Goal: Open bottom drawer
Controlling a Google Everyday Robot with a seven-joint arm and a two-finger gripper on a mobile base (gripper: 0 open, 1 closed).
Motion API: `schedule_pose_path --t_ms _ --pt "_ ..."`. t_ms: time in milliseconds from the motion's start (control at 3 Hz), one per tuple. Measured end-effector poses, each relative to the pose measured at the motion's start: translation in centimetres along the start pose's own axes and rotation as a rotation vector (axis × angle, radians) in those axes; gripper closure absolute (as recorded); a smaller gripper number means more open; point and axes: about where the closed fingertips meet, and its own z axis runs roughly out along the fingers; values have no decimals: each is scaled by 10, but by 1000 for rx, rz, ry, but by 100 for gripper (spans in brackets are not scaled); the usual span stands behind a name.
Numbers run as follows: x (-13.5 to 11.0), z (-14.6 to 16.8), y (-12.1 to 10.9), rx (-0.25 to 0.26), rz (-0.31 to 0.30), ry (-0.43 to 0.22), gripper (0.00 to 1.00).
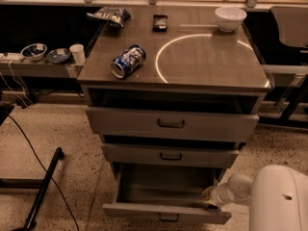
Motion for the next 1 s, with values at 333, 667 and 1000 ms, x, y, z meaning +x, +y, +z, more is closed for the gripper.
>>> schedule_pose_path --t_ms 333,667,1000 --pt "0 -4 34 -48 14 -2 100" --pt "-5 -14 63 -100 -11 1 100" --pt "-14 -27 78 -128 -33 -60 100"
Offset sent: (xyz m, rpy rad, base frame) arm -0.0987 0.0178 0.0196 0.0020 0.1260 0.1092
